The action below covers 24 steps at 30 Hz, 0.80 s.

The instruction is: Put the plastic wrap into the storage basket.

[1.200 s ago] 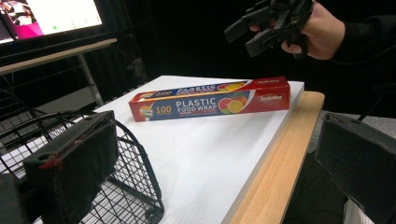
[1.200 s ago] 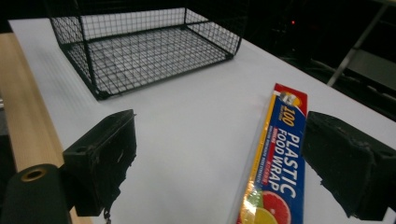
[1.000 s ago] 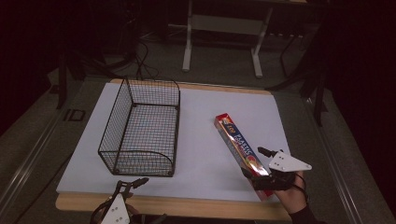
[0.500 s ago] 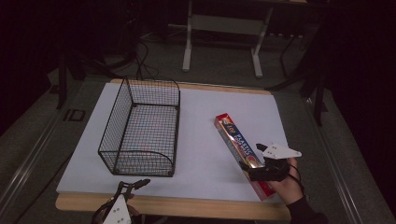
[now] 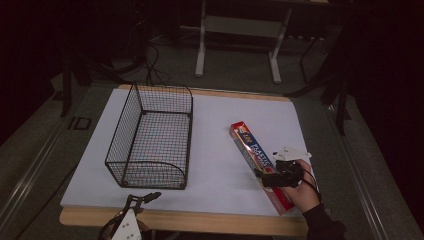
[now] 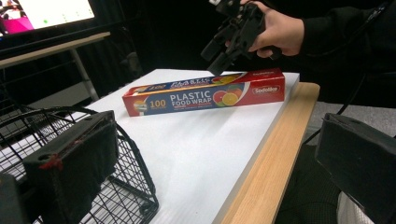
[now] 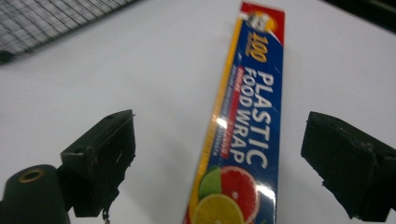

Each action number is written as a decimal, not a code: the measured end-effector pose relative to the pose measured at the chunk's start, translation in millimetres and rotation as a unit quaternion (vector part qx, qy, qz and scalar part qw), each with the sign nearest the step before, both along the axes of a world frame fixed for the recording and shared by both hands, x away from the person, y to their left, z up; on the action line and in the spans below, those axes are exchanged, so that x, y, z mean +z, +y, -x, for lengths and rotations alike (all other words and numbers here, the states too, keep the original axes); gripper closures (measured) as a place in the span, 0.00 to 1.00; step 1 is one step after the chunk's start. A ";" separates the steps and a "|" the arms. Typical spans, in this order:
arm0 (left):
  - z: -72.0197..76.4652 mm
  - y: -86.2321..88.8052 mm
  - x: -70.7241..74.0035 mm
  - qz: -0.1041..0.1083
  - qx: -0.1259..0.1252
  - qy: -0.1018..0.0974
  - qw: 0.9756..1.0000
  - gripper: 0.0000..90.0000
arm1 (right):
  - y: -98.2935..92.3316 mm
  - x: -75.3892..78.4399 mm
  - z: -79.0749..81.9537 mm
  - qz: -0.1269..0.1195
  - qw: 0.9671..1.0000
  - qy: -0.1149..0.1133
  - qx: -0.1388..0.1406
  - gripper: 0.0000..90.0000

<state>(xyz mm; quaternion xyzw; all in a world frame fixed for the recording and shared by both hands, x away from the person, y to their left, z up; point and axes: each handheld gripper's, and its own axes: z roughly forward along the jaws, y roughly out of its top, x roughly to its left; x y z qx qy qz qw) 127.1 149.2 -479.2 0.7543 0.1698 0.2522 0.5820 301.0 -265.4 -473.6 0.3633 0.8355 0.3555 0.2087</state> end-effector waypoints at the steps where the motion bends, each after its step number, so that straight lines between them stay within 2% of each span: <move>1: -0.1 0.0 0.0 0.000 0.000 0.000 1.000 0.00 | 1.0 -1.4 -1.5 0.004 1.000 0.007 0.000 0.11; 2: -0.1 0.0 0.0 0.000 0.000 0.000 1.000 0.00 | 1.0 -1.4 -1.5 0.004 1.000 0.007 0.000 0.11; 5: -0.5 0.1 -0.2 0.002 -0.002 0.004 1.000 0.00 | 5.0 -7.5 -8.0 0.023 0.999 0.040 -0.019 0.11; 6: -0.5 0.1 -0.2 0.002 -0.002 0.004 1.000 0.00 | 5.0 -7.5 -8.0 0.023 0.999 0.040 -0.019 0.11; 7: -0.3 -0.1 -0.3 0.001 -0.002 0.003 1.000 0.00 | 6.3 -11.3 -13.6 0.032 0.996 0.070 -0.034 0.11; 9: -0.4 -0.1 -0.3 0.002 -0.002 0.004 1.000 0.00 | 6.6 -12.5 -15.0 0.033 0.996 0.076 -0.037 0.11; 10: -0.4 0.0 -0.3 0.001 -0.001 0.003 1.000 0.00 | 7.2 -15.8 -19.6 0.040 0.993 0.094 -0.051 0.11; 12: -0.6 0.2 -0.2 0.001 -0.001 0.003 1.000 0.00 | 7.1 -16.5 -20.8 0.037 0.993 0.098 -0.051 0.11; 14: -0.6 0.1 -0.3 0.001 -0.001 0.004 1.000 0.00 | 8.2 -18.5 -25.8 0.047 0.991 0.112 -0.056 0.15; 16: -0.5 -0.3 -0.5 0.000 -0.001 0.004 1.000 0.00 | 9.2 -18.8 -29.8 0.058 0.988 0.126 -0.067 0.15; 17: -0.5 -0.3 -0.5 0.000 -0.001 0.004 1.000 0.00 | 9.2 -18.8 -29.8 0.058 0.988 0.126 -0.067 0.15; 18: -0.5 -0.3 -0.4 0.001 -0.003 0.005 1.000 0.00 | 10.6 -18.3 -34.0 0.063 0.985 0.144 -0.067 0.16; 20: -0.5 0.2 -0.2 0.004 -0.003 0.005 1.000 0.00 | 12.3 -17.6 -38.7 0.080 0.982 0.153 -0.076 0.16; 22: -0.7 0.3 -0.2 0.004 -0.003 0.006 1.000 0.00 | 13.2 -16.7 -43.7 0.085 0.979 0.169 -0.079 0.17; 23: -0.8 0.3 -0.3 0.004 -0.003 0.007 1.000 0.00 | 13.2 -16.7 -43.7 0.085 0.979 0.169 -0.079 0.17; 24: -0.7 0.2 -0.3 0.004 -0.002 0.006 1.000 0.00 | 13.4 -16.5 -46.7 0.089 0.977 0.175 -0.085 0.18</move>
